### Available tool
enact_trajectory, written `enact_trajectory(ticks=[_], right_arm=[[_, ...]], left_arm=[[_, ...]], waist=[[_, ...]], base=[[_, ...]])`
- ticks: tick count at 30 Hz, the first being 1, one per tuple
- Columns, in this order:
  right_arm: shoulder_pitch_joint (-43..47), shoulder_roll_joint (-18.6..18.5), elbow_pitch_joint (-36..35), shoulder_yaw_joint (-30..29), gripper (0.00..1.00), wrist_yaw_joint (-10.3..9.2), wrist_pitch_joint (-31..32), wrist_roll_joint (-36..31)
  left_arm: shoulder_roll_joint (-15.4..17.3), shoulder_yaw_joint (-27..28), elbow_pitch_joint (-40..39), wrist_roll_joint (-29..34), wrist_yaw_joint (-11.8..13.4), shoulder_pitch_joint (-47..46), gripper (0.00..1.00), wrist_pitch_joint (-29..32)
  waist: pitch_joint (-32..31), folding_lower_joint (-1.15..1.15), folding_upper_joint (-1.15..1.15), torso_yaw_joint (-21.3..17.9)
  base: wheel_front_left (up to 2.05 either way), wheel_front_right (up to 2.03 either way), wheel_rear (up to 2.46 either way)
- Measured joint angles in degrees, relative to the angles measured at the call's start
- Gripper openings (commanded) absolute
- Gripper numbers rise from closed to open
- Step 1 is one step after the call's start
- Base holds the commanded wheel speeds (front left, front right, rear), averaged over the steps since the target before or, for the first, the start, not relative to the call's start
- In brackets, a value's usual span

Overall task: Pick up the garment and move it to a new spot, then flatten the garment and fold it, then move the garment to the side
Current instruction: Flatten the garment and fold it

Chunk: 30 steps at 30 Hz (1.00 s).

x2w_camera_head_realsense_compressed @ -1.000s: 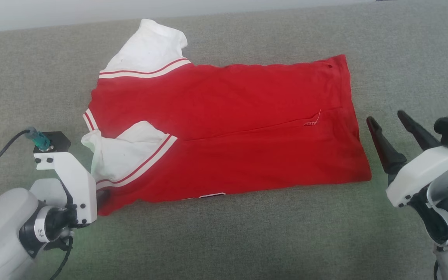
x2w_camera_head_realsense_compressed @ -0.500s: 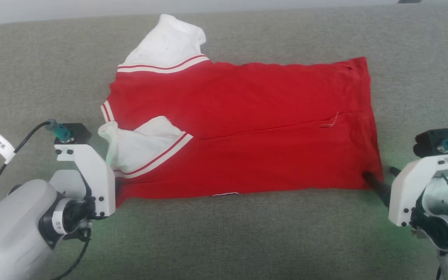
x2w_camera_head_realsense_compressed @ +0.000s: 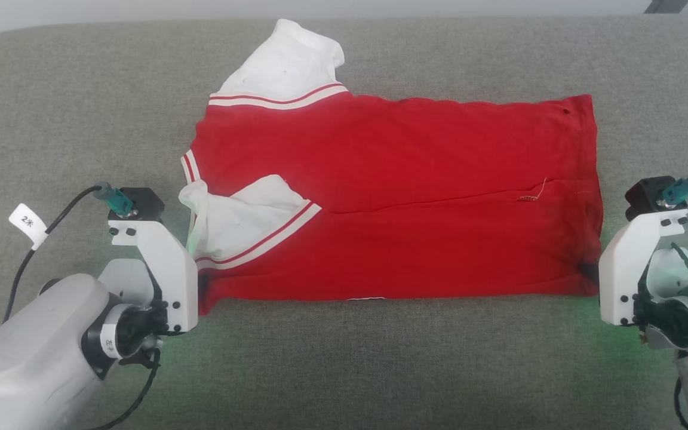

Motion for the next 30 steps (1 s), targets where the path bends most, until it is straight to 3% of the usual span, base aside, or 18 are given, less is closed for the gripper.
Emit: enact_trajectory(ticks=[8,17,23,30], right_arm=[[0.6,-3.1,-3.3,0.5,0.0,0.02,3.0,2.2],[5.9,-6.2,-12.1,-1.7,0.0,0.02,9.1,4.9],[11.6,-5.5,-17.4,-5.1,0.0,0.02,12.3,5.3],[15.0,-1.8,-17.0,-6.0,0.0,0.02,11.7,3.2]], left_arm=[[1.7,-0.4,-3.3,-0.5,1.2,0.8,0.0,2.2],[7.6,-0.5,-14.6,-0.5,6.8,3.3,0.0,4.9],[10.4,-0.5,-21.1,-0.7,10.2,6.8,0.0,5.0],[9.1,-1.5,-19.5,-1.5,10.8,9.8,0.0,4.2]], waist=[[-1.3,0.0,0.0,0.2],[-3.1,0.0,0.0,0.6],[-3.5,0.0,0.0,0.6],[-2.8,0.0,0.0,0.1]], base=[[0.0,0.0,0.0],[0.0,0.0,0.0],[0.0,0.0,0.0],[0.0,0.0,0.0]])
